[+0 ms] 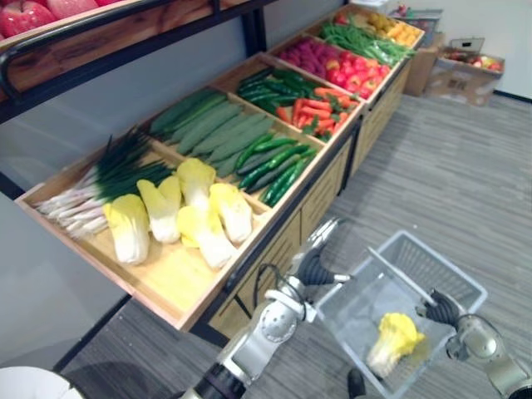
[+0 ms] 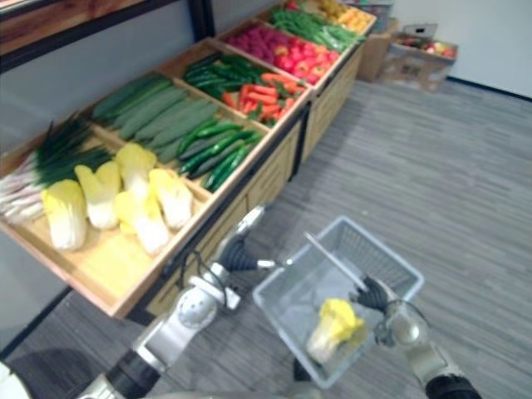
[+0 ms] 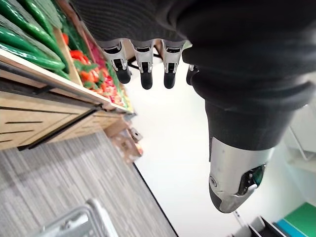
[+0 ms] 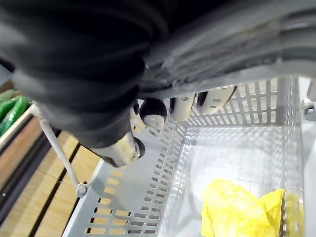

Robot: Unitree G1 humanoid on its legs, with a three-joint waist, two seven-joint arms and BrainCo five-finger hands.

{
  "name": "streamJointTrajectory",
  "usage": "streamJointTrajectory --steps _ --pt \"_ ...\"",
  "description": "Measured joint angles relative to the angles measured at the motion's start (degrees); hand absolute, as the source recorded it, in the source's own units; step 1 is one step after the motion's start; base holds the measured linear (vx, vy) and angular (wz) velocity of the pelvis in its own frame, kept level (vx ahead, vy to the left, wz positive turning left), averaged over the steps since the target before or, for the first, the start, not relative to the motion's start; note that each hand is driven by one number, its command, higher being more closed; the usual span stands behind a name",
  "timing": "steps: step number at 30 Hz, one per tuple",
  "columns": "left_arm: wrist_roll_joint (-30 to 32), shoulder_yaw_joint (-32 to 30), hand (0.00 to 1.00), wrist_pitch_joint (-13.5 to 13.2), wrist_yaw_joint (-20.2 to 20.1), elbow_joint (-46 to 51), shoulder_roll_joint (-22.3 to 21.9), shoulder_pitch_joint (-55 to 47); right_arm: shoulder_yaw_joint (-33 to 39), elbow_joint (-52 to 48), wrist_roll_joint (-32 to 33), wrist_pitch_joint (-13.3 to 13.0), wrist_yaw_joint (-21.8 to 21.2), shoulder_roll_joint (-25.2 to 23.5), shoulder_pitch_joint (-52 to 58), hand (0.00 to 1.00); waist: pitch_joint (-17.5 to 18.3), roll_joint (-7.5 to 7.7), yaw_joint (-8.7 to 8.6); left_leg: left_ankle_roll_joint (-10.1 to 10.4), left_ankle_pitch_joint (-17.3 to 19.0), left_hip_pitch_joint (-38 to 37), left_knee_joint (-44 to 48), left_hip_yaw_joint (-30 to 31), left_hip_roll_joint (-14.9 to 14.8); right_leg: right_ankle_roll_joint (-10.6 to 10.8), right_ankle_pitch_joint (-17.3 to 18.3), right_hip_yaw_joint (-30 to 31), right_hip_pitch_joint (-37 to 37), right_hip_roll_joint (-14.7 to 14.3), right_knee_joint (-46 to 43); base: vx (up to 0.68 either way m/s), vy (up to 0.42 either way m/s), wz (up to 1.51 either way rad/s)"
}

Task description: Pick vegetable in the basket

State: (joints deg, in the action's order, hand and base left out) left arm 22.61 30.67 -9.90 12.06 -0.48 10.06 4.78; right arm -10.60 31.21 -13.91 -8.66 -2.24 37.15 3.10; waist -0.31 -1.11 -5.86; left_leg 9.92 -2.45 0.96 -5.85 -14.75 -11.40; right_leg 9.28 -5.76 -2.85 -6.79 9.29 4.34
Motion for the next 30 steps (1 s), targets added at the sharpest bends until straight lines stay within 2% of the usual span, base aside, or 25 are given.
streamJointTrajectory --steps 2,7,9,12,14,16,18,20,22,23,25,27,28,29,30 --pt "0.04 -2.29 0.00 -1.03 0.06 0.21 1.64 -3.07 1.65 0.99 -1.93 -0.06 0.02 -0.78 0.95 1.00 0.01 0.00 -0.05 -0.22 -0.20 -0.03 0.22 0.43 0.11 -0.18 0.11 -0.47 0.11 0.07 -0.30 0.00 0.000 0.07" --pt "0.20 -9.10 0.00 -1.26 0.24 -0.79 4.83 -9.81 5.91 1.19 -2.53 -0.15 0.67 -3.50 4.20 1.00 -0.05 0.13 -0.03 -0.39 -0.34 -0.02 0.34 0.81 0.18 -0.36 0.25 -0.89 0.19 0.16 -0.53 -0.01 -0.002 0.04" --pt "1.11 -11.93 0.00 -1.63 1.02 -6.38 5.68 -11.32 7.94 1.23 -3.66 -0.15 1.03 -4.41 5.37 1.00 -0.01 0.27 0.00 -0.44 -0.39 -0.03 0.34 1.03 0.15 -0.44 0.32 -1.22 0.32 0.15 -0.54 -0.02 -0.004 0.05" --pt "3.66 -15.91 0.00 -1.51 2.96 -21.40 6.15 -11.40 8.12 1.53 -3.89 -0.47 2.57 -4.79 6.53 1.00 0.06 0.49 -0.05 -0.48 -0.42 -0.05 0.35 1.04 0.14 -0.54 0.42 -1.32 0.32 0.14 -0.42 0.00 0.000 0.00" --pt "5.41 -18.13 0.00 -1.39 3.87 -30.69 6.49 -12.29 9.76 3.24 -4.14 -1.68 3.16 -6.22 7.36 1.00 0.39 0.86 -0.03 -0.45 -0.40 -0.12 0.35 1.02 0.10 -0.59 0.45 -1.32 0.38 0.10 -0.36 0.00 0.000 0.00" --pt "5.78 -20.64 0.00 -1.31 4.36 -39.32 6.46 -13.65 11.43 4.54 -4.14 -1.83 4.17 -7.91 7.99 1.00 0.85 1.41 -0.03 -0.36 -0.32 -0.32 0.36 0.94 0.09 -0.60 0.43 -1.28 0.55 0.08 -0.33 0.00 0.000 0.00" --pt "7.41 -25.04 0.00 -0.69 4.98 -47.87 6.19 -15.47 13.62 6.05 -4.13 -1.94 4.79 -9.73 8.70 1.00 0.96 2.08 0.01 -0.28 -0.09 -1.52 0.37 0.74 0.07 -0.53 0.50 -1.13 1.68 0.04 -0.32 0.02 0.002 -0.04" --pt "8.06 -32.47 0.00 2.38 5.13 -55.93 6.04 -18.39 17.12 6.44 -4.12 -1.93 5.00 -11.56 10.01 1.00 1.24 2.96 0.23 -0.28 1.66 -2.92 2.03 -0.57 0.08 -0.22 0.95 0.24 2.53 0.17 -0.89 0.03 0.021 -0.25" --pt "9.60 -35.56 0.00 4.54 5.00 -58.00 6.06 -20.58 18.93 6.39 -4.09 -1.93 5.35 -11.74 10.25 1.00 1.06 3.35 0.25 -0.35 3.59 -2.55 4.98 -1.24 0.17 0.06 1.54 1.24 2.25 0.61 -2.31 0.00 0.039 -0.29" --pt "9.83 -35.86 0.00 5.54 4.76 -58.55 6.03 -22.27 21.41 5.94 -4.08 -1.92 5.59 -11.75 10.51 1.00 0.76 3.88 0.62 -0.68 5.02 -2.03 7.16 -2.26 0.54 0.34 1.84 2.71 1.01 1.18 -3.80 -0.04 0.062 -0.35" --pt "9.84 -35.95 0.00 5.64 3.87 -58.79 5.89 -22.54 23.38 5.14 -4.07 -1.91 5.97 -11.84 10.50 1.00 0.72 4.22 1.31 -0.84 6.11 -1.17 8.51 -3.90 1.29 0.66 1.66 4.69 -0.89 1.92 -4.69 -0.07 0.083 -0.48" --pt "9.80 -36.06 0.00 5.34 3.13 -58.00 5.88 -22.23 24.29 3.84 -4.06 -1.51 6.84 -12.04 9.49 1.00 0.64 5.03 1.28 -2.05 7.20 0.82 10.69 -6.63 2.45 1.64 1.36 6.85 -3.51 3.03 -4.41 -0.09 0.077 -0.51" --pt "9.78 -36.06 0.00 5.31 2.95 -56.79 5.96 -21.99 24.29 2.59 -4.06 -1.25 7.03 -12.39 9.43 1.00 0.62 5.40 1.26 -2.96 7.82 2.17 12.88 -7.43 2.58 0.25 2.35 6.16 -4.82 3.70 -4.21 -0.07 0.055 -0.50" --pt "9.62 -35.89 0.00 4.94 2.77 -55.88 5.40 -21.62 24.24 2.41 -4.06 -0.76 7.07 -12.72 8.91 1.00 0.32 4.58 1.51 -3.89 7.98 2.26 13.33 -8.52 1.83 -6.51 6.63 1.32 -5.01 3.98 -4.31 -0.09 0.067 -0.77" --pt "9.42 -35.45 0.00 4.82 2.82 -54.39 3.99 -20.62 23.49 2.43 -4.12 -0.09 7.06 -13.44 6.83 1.00 -0.72 1.73 1.53 -4.17 7.52 1.36 12.32 -11.30 -1.35 -10.81 8.91 -8.37 -6.40 4.26 -11.41 -0.09 0.039 -0.79"
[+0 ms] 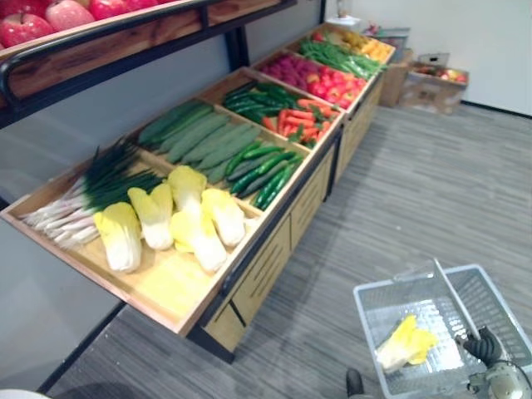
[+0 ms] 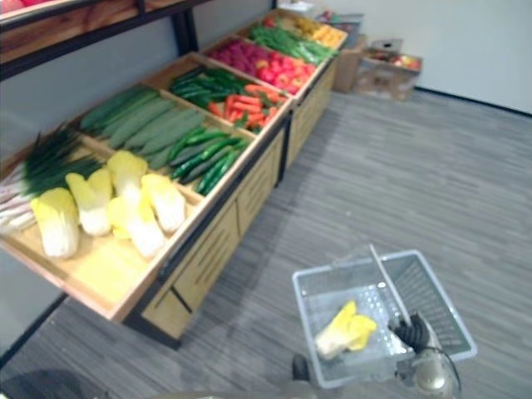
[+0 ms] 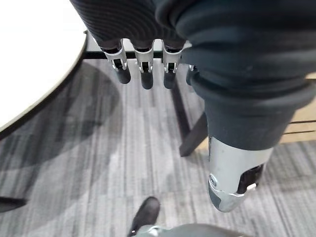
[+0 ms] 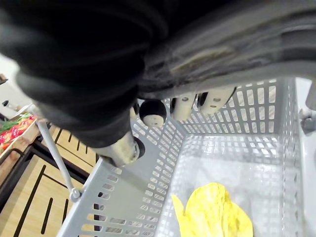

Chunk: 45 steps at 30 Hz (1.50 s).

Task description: Pick vegetable in the basket

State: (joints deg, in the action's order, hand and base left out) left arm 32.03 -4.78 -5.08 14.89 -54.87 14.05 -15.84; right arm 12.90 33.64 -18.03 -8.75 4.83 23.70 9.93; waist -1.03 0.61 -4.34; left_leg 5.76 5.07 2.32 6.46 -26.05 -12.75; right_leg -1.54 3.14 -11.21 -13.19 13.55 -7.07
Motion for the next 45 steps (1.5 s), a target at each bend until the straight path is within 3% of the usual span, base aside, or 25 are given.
streamJointTrajectory --steps 1,2,3,4,5,7,8,12,14,16,17,18,19,20,22,23,25,26,28,35,37,39,41,43,45 --pt "-0.08 -0.03 0.00 -0.04 0.08 0.99 -0.21 0.32 -0.53 0.00 0.00 0.05 0.00 -0.37 -0.77 1.00 -0.90 0.36 0.01 0.28 0.24 -0.61 0.50 -0.69 -0.54 0.08 -0.92 -2.88 -0.76 0.12 -4.99 -0.06 0.044 -0.78" --pt "-0.46 -0.19 0.00 -0.12 0.22 3.01 0.90 0.80 -1.37 -0.07 0.00 -0.03 0.03 -1.15 -0.77 1.00 -1.94 2.43 0.07 0.70 1.11 -1.66 1.70 -1.92 0.24 -1.10 -5.18 -7.10 0.56 0.05 -8.27 -0.02 0.029 -0.67" --pt "-0.47 -0.14 0.00 -0.17 0.23 3.38 0.92 1.08 -1.80 -0.03 0.00 0.00 0.09 -1.11 -1.05 1.00 -1.92 2.71 0.82 0.93 1.66 -1.76 2.03 -2.77 0.18 -0.03 -5.78 -8.27 1.05 -0.02 -5.99 -0.02 0.037 -0.86" --pt "-0.76 -0.05 0.00 -0.37 0.11 3.46 0.60 1.28 -2.53 -0.14 -0.03 -0.07 0.22 -1.15 -1.87 1.00 -1.87 2.96 1.45 1.00 1.87 -1.78 2.21 -4.62 -0.62 2.53 -7.90 -7.47 1.61 -1.08 -2.12 -0.03 -0.003 -0.80" --pt "-2.56 0.27 0.00 -0.56 0.04 3.41 -0.42 2.76 -2.85 -0.46 -0.03 -0.18 0.41 -1.24 -2.24 1.00 -1.96 3.15 1.16 0.81 1.59 -1.53 2.13 -6.03 -0.95 2.52 -7.20 -7.44 1.64 -1.36 -1.01 -0.01 -0.020 -0.69" --pt "-4.70 1.30 0.00 -0.76 -0.10 3.59 -1.29 4.18 -2.83 -0.59 -0.04 0.13 0.48 -1.20 -2.12 1.00 -2.06 3.13 1.23 1.26 1.59 -2.50 2.22 -6.93 -0.53 5.39 -7.23 -7.37 2.67 -1.81 0.93 0.01 -0.029 -0.41" --pt "-4.89 1.67 0.00 -1.09 -0.09 3.60 -2.22 4.58 -2.92 -0.59 -0.04 0.65 0.47 -1.19 -2.09 1.00 -2.25 2.32 1.31 1.64 1.49 -3.23 1.92 -7.87 -0.80 6.27 -7.89 -7.11 3.95 -2.96 3.71 -0.01 -0.039 -0.32" --pt "-4.88 1.55 0.00 -0.95 -0.04 3.20 -4.21 4.53 -3.11 -0.64 -0.02 1.13 0.48 -1.19 -2.00 1.00 -2.71 -0.30 1.54 2.90 1.73 -3.43 2.40 -10.01 -2.74 5.81 -11.20 -5.64 6.02 -6.05 11.90 0.03 -0.074 -0.34" --pt "-4.89 -0.28 0.00 -0.37 0.06 1.56 -5.39 4.22 -3.65 -0.92 -0.01 1.37 0.46 -1.29 -1.48 1.00 -4.10 -2.80 1.50 4.18 3.78 -3.56 9.02 -9.31 -7.03 4.65 -10.34 -5.75 8.35 -8.56 12.59 0.03 -0.033 -0.19" --pt "-4.91 -0.61 0.00 0.29 0.04 0.69 -5.88 4.00 -3.65 -1.58 -0.01 1.41 0.47 -1.67 -1.21 1.00 -5.17 -3.05 1.87 2.98 2.58 -1.91 17.02 -5.22 -9.27 4.00 -9.89 -4.81 10.47 -9.35 12.97 0.03 -0.068 -0.30" --pt "-5.49 -1.92 0.00 0.06 0.38 0.77 -7.04 3.48 -3.54 -1.98 0.09 1.39 0.73 -1.68 -1.29 1.00 -5.93 -2.06 2.55 1.17 0.67 1.71 23.52 1.31 -9.15 3.69 -9.67 -3.46 10.90 -8.92 12.97 0.05 -0.076 -0.42" --pt "-6.50 -2.50 0.00 0.03 0.70 1.15 -7.59 3.45 -3.45 -2.02 0.15 1.37 1.23 -1.63 -1.32 1.00 -6.15 -1.67 3.13 2.32 1.74 3.39 24.77 5.88 -7.42 3.69 -9.66 -2.40 10.93 -8.36 13.05 0.07 -0.016 -0.45" --pt "-7.02 -2.41 0.00 0.07 0.76 1.16 -8.19 3.45 -3.29 -2.02 0.36 1.37 1.97 -1.59 -1.99 1.00 -6.28 -1.50 3.46 3.86 4.12 4.86 23.46 12.75 -2.88 3.71 -9.66 -1.27 10.86 -7.12 13.07 0.06 0.032 -0.49" --pt "-7.16 -2.41 0.00 0.09 0.90 1.11 -8.69 3.17 -3.31 -2.05 0.55 1.37 2.24 -1.84 -2.53 1.00 -6.37 -1.72 3.78 3.34 5.84 5.54 20.35 15.95 0.00 3.71 -9.66 -0.17 10.80 -6.50 13.09 0.06 0.044 -0.47" --pt "-7.16 -2.43 0.00 0.08 1.08 0.94 -9.38 2.98 -3.30 -2.59 0.57 1.31 2.24 -2.03 -2.47 1.00 -6.36 -2.53 4.56 3.08 5.67 5.33 12.35 16.26 2.42 4.13 -9.53 1.04 10.77 -6.62 13.17 0.04 0.082 -0.38" --pt "-7.15 -2.43 0.00 0.11 1.07 0.62 -9.76 2.95 -3.11 -3.63 0.56 1.30 2.25 -1.80 -2.28 1.00 -6.32 -3.92 4.64 2.17 4.48 5.21 6.59 18.42 3.43 4.81 -9.64 1.11 10.58 -7.64 13.40 0.03 0.144 -0.50" --pt "-7.18 -3.47 0.00 0.31 1.15 0.18 -9.62 2.78 -3.32 -3.94 0.55 1.06 2.24 -2.63 -1.95 1.00 -6.40 -3.72 5.71 1.55 3.54 4.31 5.40 18.79 4.73 5.26 -9.95 1.81 10.74 -7.38 13.44 0.06 0.130 -0.24" --pt "-7.19 -3.81 0.00 0.23 1.44 0.10 -9.47 2.65 -3.16 -4.70 0.55 0.86 2.31 -2.62 -1.34 1.00 -6.67 -2.68 5.31 1.57 3.69 3.90 4.67 19.34 6.19 6.22 -10.25 1.39 10.47 -5.99 13.13 0.10 0.097 0.11" --pt "-7.17 -4.52 0.00 0.31 1.78 -0.01 -9.50 2.31 -3.15 -4.54 0.53 0.90 2.37 -2.30 -1.76 1.00 -7.11 -2.18 5.82 0.78 4.37 3.54 4.89 20.98 7.86 7.15 -9.99 2.56 10.29 -5.49 13.15 0.16 0.141 -0.11" --pt "-7.18 -4.48 0.00 0.22 1.76 0.01 -9.38 2.22 -3.73 -3.26 0.52 0.73 2.37 -2.35 -3.80 1.00 -7.12 -1.55 6.10 -2.57 6.27 1.82 5.09 20.46 9.80 9.02 -8.65 6.60 9.18 -4.59 12.18 0.16 0.071 -0.31" --pt "-7.18 -4.07 0.00 0.23 1.72 0.01 -9.38 2.26 -3.90 -1.91 0.46 0.89 2.34 -2.61 -5.24 1.00 -7.40 -1.11 6.20 -3.56 7.64 0.41 5.68 19.90 9.81 8.92 -5.15 8.42 3.95 -4.60 1.29 0.10 0.082 -0.60" --pt "-7.18 -4.01 0.00 0.29 1.71 -0.03 -9.28 2.21 -3.90 -1.67 0.32 1.09 2.35 -3.42 -5.86 1.00 -7.66 -1.06 6.18 -4.36 8.72 -1.55 5.38 18.34 9.47 7.53 -3.61 8.41 -1.90 -4.73 -11.51 0.05 0.092 -0.61" --pt "-7.69 -3.34 0.00 0.30 1.22 -0.10 -7.70 2.09 -4.07 -1.67 0.09 1.11 2.37 -5.58 -5.70 1.00 -9.58 0.99 5.87 -5.60 11.01 -6.88 5.53 15.57 9.67 6.30 -4.84 8.20 -6.89 -2.94 -28.16 -0.01 0.074 -0.53" --pt "-9.45 -3.62 0.00 0.58 1.23 0.02 -6.93 2.21 -4.30 -1.69 0.14 1.22 2.64 -6.80 -5.53 1.00 -9.70 1.45 5.23 -6.09 12.05 -8.84 5.70 15.25 9.50 5.95 -5.74 5.37 -7.84 -0.77 -32.44 0.03 0.072 -0.10" --pt "-9.59 -4.37 0.00 0.65 1.48 0.18 -6.09 3.22 -4.20 -1.76 0.10 1.23 2.89 -6.73 -5.67 1.00 -9.71 2.80 4.38 -6.14 12.06 -8.63 5.54 15.99 9.38 4.48 -4.27 3.93 -9.20 0.16 -32.56 0.12 0.040 0.13"
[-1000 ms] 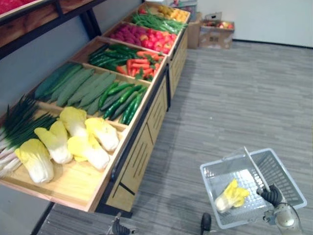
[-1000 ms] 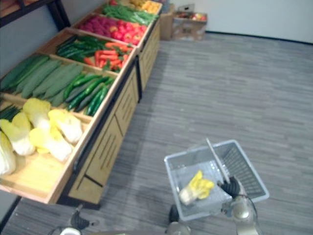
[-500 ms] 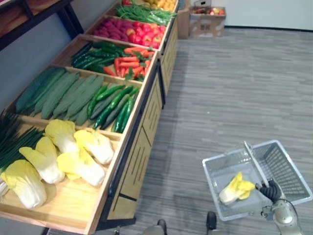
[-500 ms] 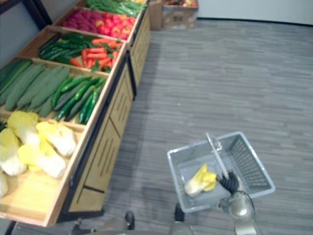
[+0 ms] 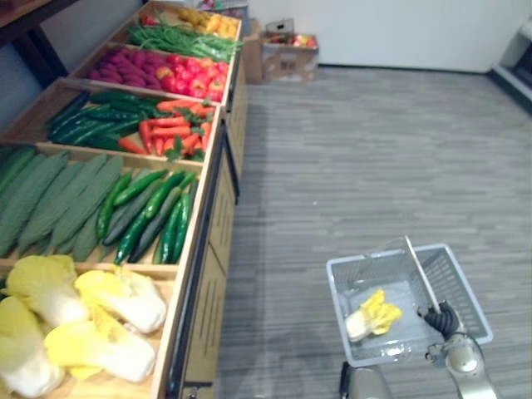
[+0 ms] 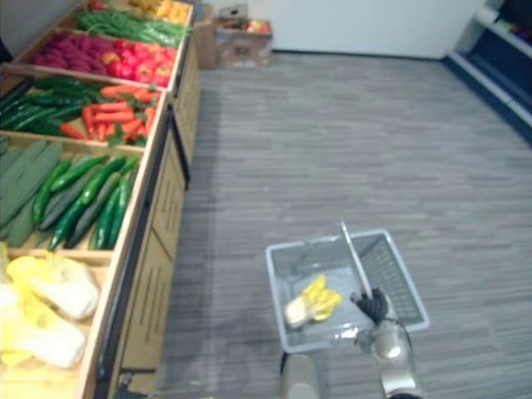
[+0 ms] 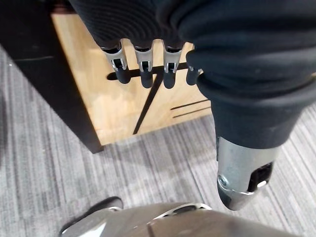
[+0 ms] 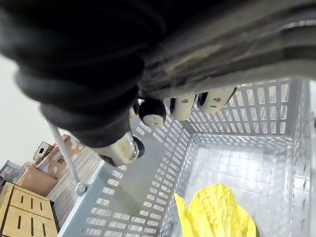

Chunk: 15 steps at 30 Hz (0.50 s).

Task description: Pick vegetable in the basket

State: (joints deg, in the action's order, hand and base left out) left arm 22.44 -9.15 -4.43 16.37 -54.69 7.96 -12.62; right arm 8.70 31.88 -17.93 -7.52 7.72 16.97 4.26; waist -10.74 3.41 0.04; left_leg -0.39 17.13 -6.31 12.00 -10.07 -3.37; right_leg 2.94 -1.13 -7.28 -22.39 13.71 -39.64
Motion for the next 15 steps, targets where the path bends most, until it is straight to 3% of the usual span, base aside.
streamJointTrajectory --steps 4,8,9,10,11,13,14,15 --pt "-2.03 -1.02 0.00 0.10 0.57 0.05 0.02 1.51 3.10 -0.24 -0.03 0.43 0.47 0.07 0.04 1.00 -0.68 -1.77 -0.81 0.90 -0.49 0.35 -1.27 4.60 -2.29 0.22 0.09 5.36 -0.04 -2.68 14.76 0.27 -0.101 0.34" --pt "-1.90 -1.58 0.00 0.08 1.24 1.17 0.22 2.64 6.36 -1.92 0.05 1.06 0.67 -0.26 2.62 1.00 -0.66 -1.98 -1.50 4.40 0.79 -0.98 -1.93 10.20 -3.62 1.46 -0.74 15.35 -0.21 -1.81 22.80 0.30 -0.285 0.71" --pt "-1.88 -1.57 0.00 0.09 1.40 1.04 0.60 2.54 6.67 -2.15 0.10 1.05 0.83 -0.67 3.48 1.00 -0.35 -1.50 -1.55 6.18 1.81 -2.06 -1.84 11.70 -4.31 2.69 -1.55 16.84 0.32 -1.56 23.60 0.37 -0.450 0.72" --pt "-1.84 -1.56 0.00 0.16 1.40 0.72 1.19 2.42 6.78 -2.08 0.28 1.10 0.91 -1.07 4.23 1.00 0.27 -0.83 -1.59 7.92 2.68 -3.30 -1.69 13.02 -5.13 10.56 1.95 16.08 1.02 -0.78 22.25 0.43 -0.571 0.72" --pt "-1.70 -1.76 0.00 0.20 1.40 0.23 -0.91 2.85 7.07 -1.55 0.37 1.41 0.90 -0.81 3.20 1.00 0.44 -3.69 -1.62 9.61 1.59 -2.53 -0.05 14.77 -8.33 8.97 3.93 12.34 0.36 -2.63 17.88 0.33 -0.478 0.56" --pt "-1.60 -1.69 0.00 -0.10 1.46 0.12 -3.14 2.88 6.99 -1.70 0.37 1.42 0.89 -1.05 2.81 1.00 0.65 -4.06 -1.59 10.21 -2.55 -1.48 2.86 15.84 -9.05 6.73 6.82 10.23 -0.56 -3.30 12.54 0.27 -0.435 0.31" --pt "-1.82 -1.24 0.00 -0.13 1.50 -0.21 -4.28 2.52 6.94 -1.72 0.37 1.39 0.89 -1.11 2.95 1.00 1.21 -4.19 -1.63 9.45 -5.61 0.57 6.77 16.97 -9.83 5.39 9.16 8.77 -0.22 -3.82 10.50 0.25 -0.418 0.27" --pt "-2.11 -1.44 0.00 -0.12 1.57 -0.16 -4.17 2.09 6.94 -1.81 0.36 1.28 0.89 -1.12 3.33 1.00 1.80 -3.62 -1.62 9.34 -7.28 2.39 9.11 17.66 -9.95 4.96 10.75 7.78 -0.14 -3.93 10.29 0.38 -0.559 0.39"
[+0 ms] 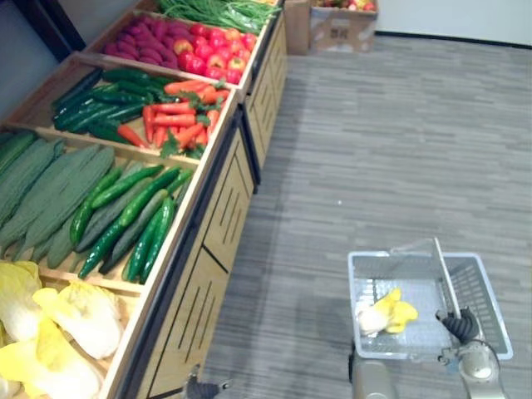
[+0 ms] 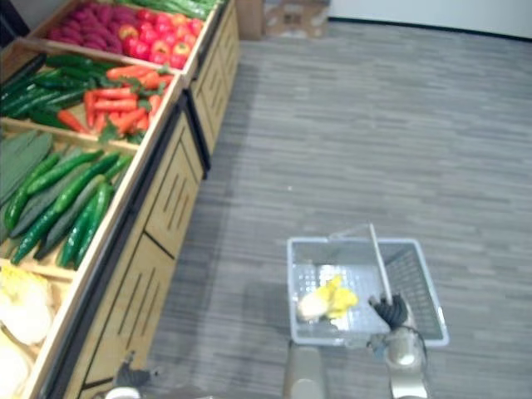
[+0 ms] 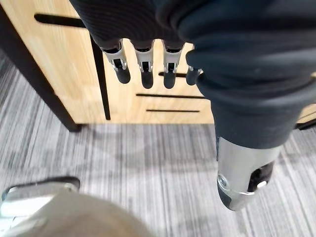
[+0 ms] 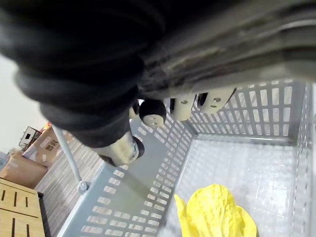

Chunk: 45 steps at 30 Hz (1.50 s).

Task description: Pick vegetable in the basket

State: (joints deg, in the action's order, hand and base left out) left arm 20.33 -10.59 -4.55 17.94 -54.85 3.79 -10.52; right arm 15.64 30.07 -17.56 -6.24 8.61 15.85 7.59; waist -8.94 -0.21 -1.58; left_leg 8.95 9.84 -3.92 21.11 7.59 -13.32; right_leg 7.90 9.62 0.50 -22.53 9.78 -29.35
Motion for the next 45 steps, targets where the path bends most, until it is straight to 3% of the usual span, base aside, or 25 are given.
streamJointTrajectory --steps 1,2,4,7,9,11,12,14,15,16,18,20,23,25,28,29,31,33,36,38,40,41,42,43,45 --pt "-0.21 -0.03 0.00 0.08 0.16 -0.02 0.22 -0.10 0.07 -0.08 0.00 -0.09 0.06 0.09 0.20 1.00 0.95 -0.47 0.03 -0.45 -4.45 3.63 5.41 1.11 -0.07 -1.03 1.87 -1.61 0.85 -0.07 -0.05 0.29 -0.394 0.49" --pt "-2.13 -0.26 0.00 0.08 0.25 0.04 0.43 -0.12 0.08 -0.38 -0.01 -0.08 0.15 0.12 0.72 1.00 0.59 0.45 0.05 -2.22 -13.72 7.72 11.44 0.29 -0.18 -2.01 2.38 -3.09 3.16 -0.16 1.57 0.34 -0.471 0.44" --pt "-3.48 -0.62 0.00 0.02 0.44 0.10 0.42 -0.42 0.16 -0.96 -0.16 -0.02 0.28 0.43 1.62 1.00 0.40 0.86 0.54 -2.32 -17.63 11.10 17.05 -2.62 -1.10 -2.73 2.51 -3.85 6.98 0.04 4.55 0.24 -0.334 0.31" --pt "-4.37 -0.49 0.00 -0.28 0.83 0.42 0.21 -1.10 0.93 -1.00 -0.40 0.04 1.01 1.14 3.06 1.00 0.34 0.76 0.53 -2.15 -6.47 15.18 21.79 -9.23 0.24 -4.13 1.83 -6.01 14.30 0.32 10.89 0.22 -0.213 0.23" --pt "-4.37 -0.50 0.00 -0.33 1.05 0.93 0.16 -1.29 2.12 -0.99 -0.38 0.07 1.23 1.13 3.22 1.00 0.33 0.69 0.57 -2.03 -3.10 17.48 17.32 -10.17 2.46 -4.38 1.83 -7.31 16.51 0.22 13.03 0.17 -0.075 0.23" --pt "-4.37 -0.56 0.00 -0.31 1.07 1.10 0.14 -1.55 3.73 -0.73 -0.38 0.09 2.20 1.15 3.21 1.00 0.25 0.50 0.59 -2.09 -2.78 18.72 3.24 -11.83 4.51 -4.35 1.82 -8.76 18.62 0.20 15.16 0.13 0.031 0.18" --pt "-4.37 -0.55 0.00 -0.31 1.07 1.10 0.13 -1.59 3.77 -0.71 -0.38 0.09 2.29 1.15 3.19 1.00 0.23 0.46 0.59 -2.01 -3.02 18.71 1.61 -11.77 4.62 -4.35 1.82 -8.90 18.81 0.21 15.35 0.19 0.146 0.05" --pt "-4.39 -1.47 0.00 -0.22 1.10 0.92 -1.55 -2.58 3.76 -0.81 -0.33 0.10 3.35 1.21 3.12 1.00 0.41 -1.32 0.95 -2.35 -8.20 17.40 -16.59 -9.92 5.05 -2.92 2.35 -9.39 19.99 -0.40 16.28 0.24 0.253 -0.09" --pt "-4.39 -1.75 0.00 -0.22 1.17 0.79 -2.18 -2.92 3.77 -1.18 -0.32 0.11 3.48 1.32 3.34 1.00 0.68 -2.35 1.24 -2.28 -8.02 17.35 -18.48 -9.36 4.54 -2.09 2.85 -9.27 20.07 -0.88 16.29 0.19 0.237 -0.15" --pt "-4.52 -2.35 0.00 -0.13 1.19 0.37 -3.13 -2.90 3.53 -1.06 -0.27 0.38 3.58 0.71 3.35 1.00 0.90 -3.34 1.68 -1.90 -10.72 17.14 -18.22 -9.66 4.72 -1.06 3.52 -9.07 20.85 -0.55 16.25 0.20 0.244 -0.04" --pt "-4.48 -2.94 0.00 0.11 1.76 0.32 -1.70 -3.09 0.09 -1.18 0.03 0.69 3.47 -1.69 3.78 1.00 0.77 0.39 2.16 -3.42 -6.61 16.76 -14.44 -11.00 8.71 -0.46 3.13 -8.54 24.37 2.88 20.44 0.26 0.259 0.00" --pt "-4.52 -3.32 0.00 0.30 1.81 -0.19 -1.37 -3.64 -1.70 -1.11 -0.22 0.77 2.79 -1.96 3.73 1.00 1.05 1.81 3.59 -4.31 -1.82 16.85 -9.40 -12.54 10.53 0.53 1.95 -6.05 25.82 4.98 20.73 0.28 0.231 -0.25" --pt "-4.49 -3.30 0.00 0.32 1.74 -1.13 -1.03 -4.37 -2.67 -0.94 -0.63 0.77 2.04 -1.94 2.91 1.00 1.33 2.04 3.68 -4.96 0.09 14.53 -9.05 -13.79 10.87 -0.52 0.10 -3.01 20.85 5.58 8.96 0.23 0.176 -0.30" --pt "-4.31 -2.78 0.00 0.37 1.35 -1.13 -0.71 -4.90 -2.72 -0.47 -0.62 0.77 2.04 -2.00 2.54 1.00 1.38 2.22 3.37 -6.16 1.35 10.29 -10.89 -14.89 10.92 -0.58 -7.10 0.77 12.62 5.45 -8.20 0.29 0.186 -0.23" --pt "-4.33 -0.99 0.00 1.24 0.83 -1.10 0.35 -4.81 -2.76 0.21 -0.60 0.77 2.00 -2.57 2.89 1.00 1.32 2.01 2.71 -8.68 2.61 4.97 -12.46 -14.74 10.94 -0.29 -16.46 3.26 9.07 5.10 -19.01 0.25 0.092 -0.03" --pt "-4.37 -0.94 0.00 1.44 0.75 -1.10 0.92 -4.43 -3.33 0.67 -0.61 0.77 1.85 -3.06 2.89 1.00 1.26 2.18 2.70 -9.28 3.03 3.42 -12.47 -14.73 10.78 -1.01 -11.32 1.50 7.42 5.59 -22.06 0.28 0.055 0.02" --pt "-4.39 -1.02 0.00 1.43 0.75 -0.85 1.55 -3.81 -4.65 1.39 -0.62 0.77 1.59 -3.06 2.43 1.00 1.58 2.65 2.63 -9.46 2.97 2.24 -11.80 -14.30 10.12 -1.27 -5.31 -2.55 5.95 5.42 -20.03 0.31 -0.020 0.15" --pt "-4.42 -1.05 0.00 1.41 0.74 -0.27 1.63 -2.97 -4.88 2.26 -0.63 0.75 1.45 -3.03 1.97 1.00 1.64 2.76 2.58 -9.44 2.99 1.39 -11.33 -12.55 9.47 -1.93 -4.51 -5.24 5.74 5.03 -11.94 0.28 -0.085 0.34" --pt "-4.39 -1.01 0.00 1.35 0.74 0.97 1.44 -1.81 -4.80 3.61 -0.63 0.94 1.41 -3.01 0.76 1.00 1.47 2.48 1.91 -7.68 4.09 1.28 -10.67 -8.63 7.48 -1.30 -5.06 -2.31 5.57 3.72 4.98 0.31 -0.241 0.65" --pt "-4.38 -1.05 0.00 1.38 0.83 1.19 1.51 -1.89 -3.77 5.16 -0.62 1.01 1.41 -2.99 -0.02 1.00 1.50 2.54 2.06 -4.65 6.22 0.67 -9.65 -5.88 5.48 -0.98 -5.62 1.53 5.56 3.70 12.09 0.27 -0.330 0.72" --pt "-4.41 -1.06 0.00 1.40 0.94 1.15 1.95 -2.52 -2.68 6.53 -0.61 1.10 1.55 -2.99 -0.05 1.00 2.22 4.05 1.91 -1.76 8.13 0.73 -8.66 -2.59 4.79 1.02 -6.87 3.50 5.71 4.70 13.52 0.38 -0.634 0.95" --pt "-4.40 -1.18 0.00 1.39 0.93 0.80 2.95 -2.59 -2.40 7.72 -0.60 1.26 1.92 -2.69 0.36 1.00 3.15 5.90 1.68 0.03 9.07 0.77 -8.96 0.27 4.19 6.87 -7.22 2.42 5.66 5.40 12.34 0.31 -0.633 1.14" --pt "-4.53 -1.73 0.00 1.82 0.93 -0.33 0.82 -1.61 -0.79 9.34 -0.60 1.89 2.18 -1.11 -0.49 1.00 3.52 1.99 1.89 2.08 8.57 1.62 -8.84 3.57 0.44 4.27 -4.09 -2.57 5.49 3.23 8.04 0.29 -0.578 1.13" --pt "-4.52 -2.24 0.00 1.82 1.08 -0.49 0.07 -1.62 0.37 9.42 -0.56 2.08 2.46 -1.04 -0.66 1.00 3.63 1.58 1.88 2.25 7.05 2.20 -8.98 4.87 -0.39 3.35 -2.48 -3.97 4.57 2.81 5.55 0.24 -0.509 1.00" --pt "-6.54 -4.10 0.00 1.94 1.34 -1.17 -1.01 -1.57 3.66 10.84 -0.44 2.26 2.85 -0.94 -1.32 1.00 3.77 0.90 1.16 2.08 -1.58 6.60 -9.13 7.02 -1.85 0.06 1.97 -10.24 3.90 3.74 0.26 0.23 -0.571 1.22"
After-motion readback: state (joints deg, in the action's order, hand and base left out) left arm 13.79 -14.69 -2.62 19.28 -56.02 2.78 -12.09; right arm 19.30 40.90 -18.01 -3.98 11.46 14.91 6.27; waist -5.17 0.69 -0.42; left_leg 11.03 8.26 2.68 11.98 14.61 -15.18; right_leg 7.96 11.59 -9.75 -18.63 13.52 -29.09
